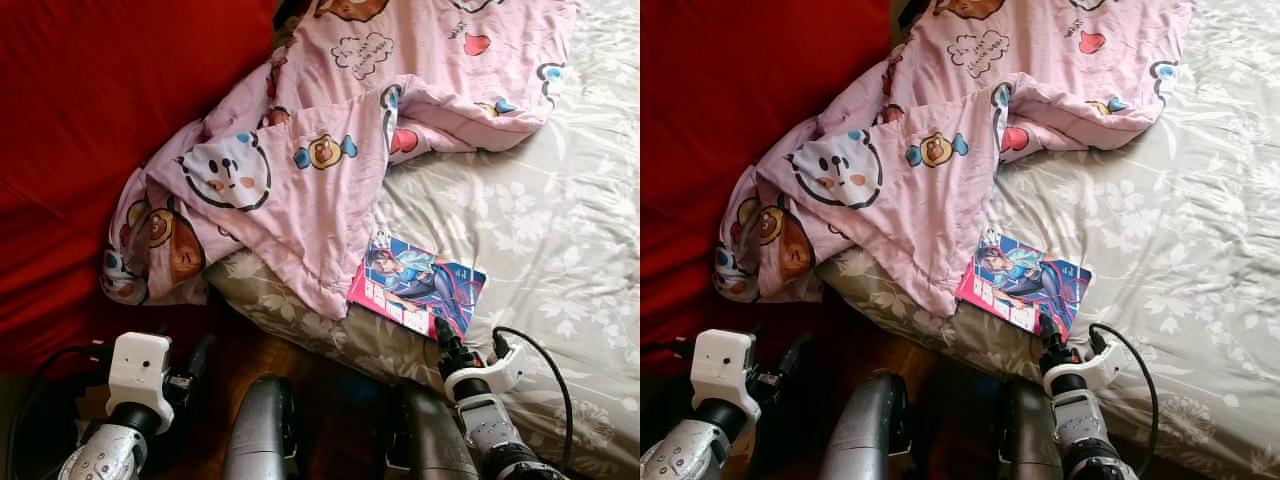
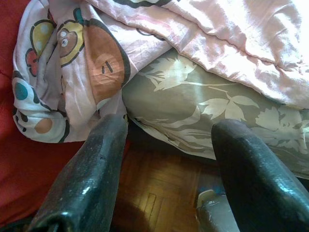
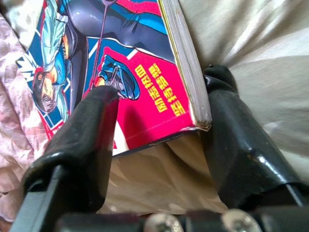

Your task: Clean up the room

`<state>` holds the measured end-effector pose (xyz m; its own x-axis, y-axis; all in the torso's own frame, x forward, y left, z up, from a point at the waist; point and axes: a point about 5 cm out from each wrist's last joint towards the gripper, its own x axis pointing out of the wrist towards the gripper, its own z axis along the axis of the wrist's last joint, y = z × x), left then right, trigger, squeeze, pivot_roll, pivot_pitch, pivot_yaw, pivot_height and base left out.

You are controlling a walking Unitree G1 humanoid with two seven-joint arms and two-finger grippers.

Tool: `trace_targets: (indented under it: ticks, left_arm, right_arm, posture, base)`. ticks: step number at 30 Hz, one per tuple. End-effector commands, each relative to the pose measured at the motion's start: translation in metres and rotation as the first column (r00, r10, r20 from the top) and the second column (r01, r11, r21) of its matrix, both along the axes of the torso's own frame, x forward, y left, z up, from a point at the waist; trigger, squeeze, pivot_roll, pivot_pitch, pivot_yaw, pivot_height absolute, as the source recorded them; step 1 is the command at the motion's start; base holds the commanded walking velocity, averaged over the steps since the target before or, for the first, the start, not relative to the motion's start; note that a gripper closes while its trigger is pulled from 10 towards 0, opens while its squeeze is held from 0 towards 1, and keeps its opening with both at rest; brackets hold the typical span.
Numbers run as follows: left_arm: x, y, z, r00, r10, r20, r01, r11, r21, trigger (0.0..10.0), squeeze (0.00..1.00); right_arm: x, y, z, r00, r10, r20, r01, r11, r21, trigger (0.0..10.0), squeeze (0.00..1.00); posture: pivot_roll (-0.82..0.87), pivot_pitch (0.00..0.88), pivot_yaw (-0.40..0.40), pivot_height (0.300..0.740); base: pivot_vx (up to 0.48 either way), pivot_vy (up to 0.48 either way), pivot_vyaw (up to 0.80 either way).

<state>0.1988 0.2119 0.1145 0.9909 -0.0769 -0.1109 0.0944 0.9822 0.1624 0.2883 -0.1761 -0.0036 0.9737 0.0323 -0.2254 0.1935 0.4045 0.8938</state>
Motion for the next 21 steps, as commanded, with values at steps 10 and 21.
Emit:
trace_targets:
  ticks: [10, 21]
  left_arm:
    - [-0.0045, 0.0036, -0.0111, 0.999, 0.014, -0.046, -0.013, 1.0, 0.018, 10.0, 0.0]
    - [-0.0063, 0.0042, -0.0128, 0.999, 0.013, -0.051, -0.012, 1.0, 0.021, 10.0, 0.0]
  right_arm:
    - [0.0001, 0.0167, 0.0004, 0.999, 0.018, 0.045, -0.021, 0.997, 0.07, 0.0, 0.0]
    - [-0.0033, 0.0119, -0.0025, 0.999, -0.016, 0.037, 0.013, 0.997, 0.076, 0.0, 0.0]
  posture:
    - [0.23, 0.402, 0.097, 0.639]
    - [0.23, 0.402, 0.096, 0.639]
  base:
    - [0.0, 0.0, 0.0]
    - [0.0, 0.0, 0.0]
